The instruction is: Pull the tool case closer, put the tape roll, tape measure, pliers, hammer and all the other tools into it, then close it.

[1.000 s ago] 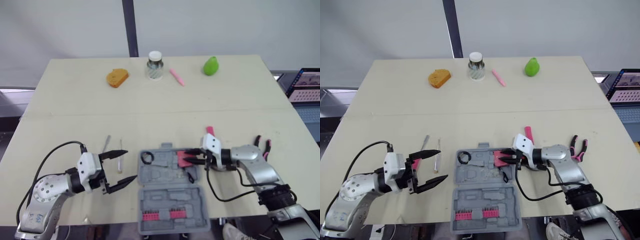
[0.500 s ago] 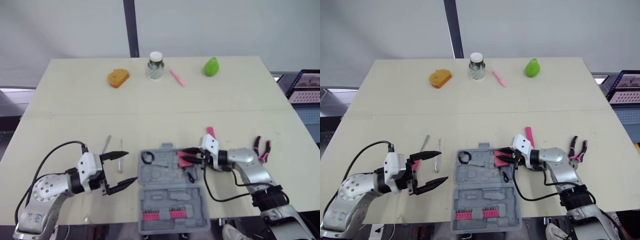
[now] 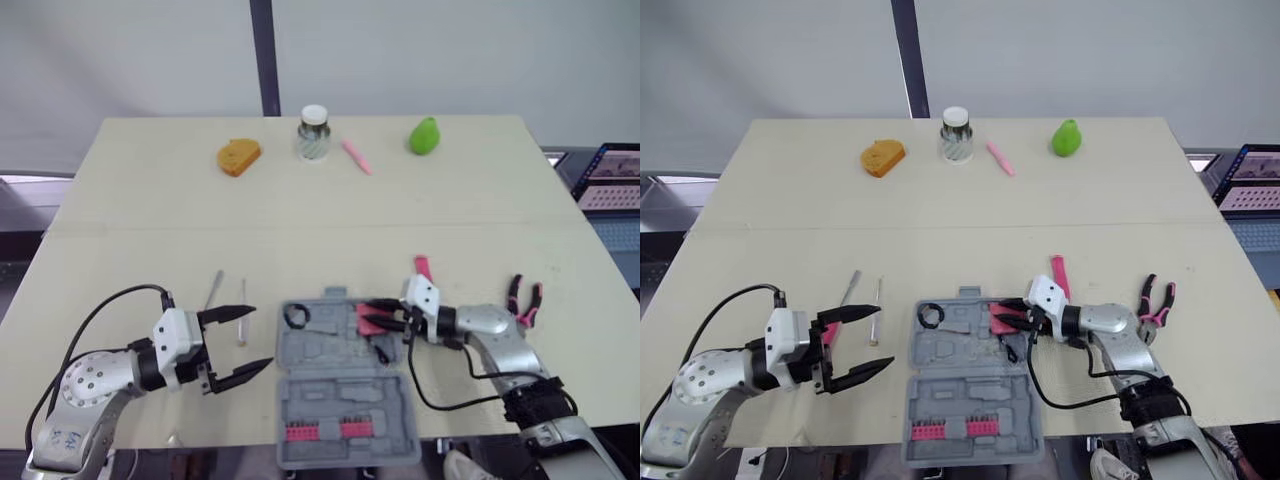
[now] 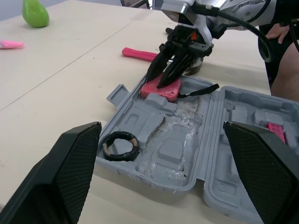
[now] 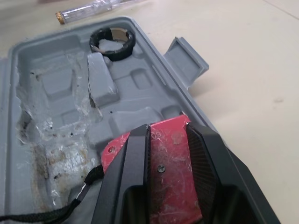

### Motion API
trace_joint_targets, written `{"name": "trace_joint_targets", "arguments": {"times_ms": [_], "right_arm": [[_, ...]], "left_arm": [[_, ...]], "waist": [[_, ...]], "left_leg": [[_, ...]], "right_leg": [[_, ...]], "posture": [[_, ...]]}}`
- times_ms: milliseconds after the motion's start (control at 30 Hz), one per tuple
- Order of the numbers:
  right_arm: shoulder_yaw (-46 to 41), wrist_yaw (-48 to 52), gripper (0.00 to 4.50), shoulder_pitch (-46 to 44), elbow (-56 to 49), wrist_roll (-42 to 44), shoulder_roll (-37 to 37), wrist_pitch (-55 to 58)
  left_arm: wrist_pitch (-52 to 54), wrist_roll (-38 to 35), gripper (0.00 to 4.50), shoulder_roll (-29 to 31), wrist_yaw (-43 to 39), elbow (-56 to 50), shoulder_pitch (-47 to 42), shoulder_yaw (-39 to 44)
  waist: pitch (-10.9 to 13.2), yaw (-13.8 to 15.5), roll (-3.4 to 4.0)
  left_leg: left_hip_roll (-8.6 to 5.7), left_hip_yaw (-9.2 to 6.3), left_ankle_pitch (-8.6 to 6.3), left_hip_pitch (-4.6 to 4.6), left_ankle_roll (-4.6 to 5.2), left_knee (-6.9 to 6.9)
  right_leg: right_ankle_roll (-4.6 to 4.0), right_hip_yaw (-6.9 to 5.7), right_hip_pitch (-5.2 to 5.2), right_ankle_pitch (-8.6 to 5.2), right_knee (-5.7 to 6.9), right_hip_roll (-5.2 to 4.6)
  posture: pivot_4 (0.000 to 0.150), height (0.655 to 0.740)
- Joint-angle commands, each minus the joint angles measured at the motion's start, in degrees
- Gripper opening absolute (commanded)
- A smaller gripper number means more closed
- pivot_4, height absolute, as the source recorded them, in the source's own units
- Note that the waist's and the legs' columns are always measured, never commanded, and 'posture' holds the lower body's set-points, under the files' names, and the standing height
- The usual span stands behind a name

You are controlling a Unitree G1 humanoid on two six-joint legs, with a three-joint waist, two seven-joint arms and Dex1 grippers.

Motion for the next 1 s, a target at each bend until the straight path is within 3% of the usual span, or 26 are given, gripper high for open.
{"name": "trace_joint_targets", "arguments": {"times_ms": [33, 200, 500, 1000], "right_arm": [[0.6, -0.5, 1.27, 2.4, 4.4, -1.9, -0.2, -0.1], [0.6, -0.2, 1.27, 2.8, 5.9, -1.7, -0.1, -0.8], [1.1, 1.6, 1.27, 2.9, 6.2, 0.0, -0.3, 4.3], [0.7, 1.1, 1.27, 3.3, 7.3, -0.1, 0.5, 2.6]], "left_arm": [[-0.9, -0.2, 4.5, 0.3, -0.6, -1.9, 0.4, 0.6], [-0.7, -0.4, 4.5, 0.5, -0.8, -2.1, 0.6, 0.7], [-0.1, -0.7, 4.5, 0.7, -0.9, -2.7, 0.9, 1.1], [0.2, -0.8, 4.5, 0.5, -1.0, -2.6, 0.7, 1.2]], "waist": [[0.0, 0.0, 0.0], [0.0, 0.0, -0.01], [0.0, 0.0, -0.03], [-0.1, 0.0, -0.06]], "left_leg": [[0.0, -0.01, 0.0, 0.04, 0.0, 0.0], [0.0, -0.06, -0.11, 0.64, -0.05, -0.1], [0.0, -0.11, -0.12, 0.65, -0.06, -0.1], [0.0, -0.11, -0.14, 0.66, -0.08, -0.11]], "right_leg": [[0.0, -0.01, 0.04, 0.0, 0.0, 0.0], [-0.03, -0.02, 0.63, -0.01, -0.07, -0.01], [-0.03, 0.02, 0.63, -0.02, -0.06, -0.03], [-0.04, 0.02, 0.63, -0.02, -0.07, -0.04]], "posture": [[0.15, 0.695], [0.15, 0.695], [0.15, 0.695], [0.15, 0.695]]}}
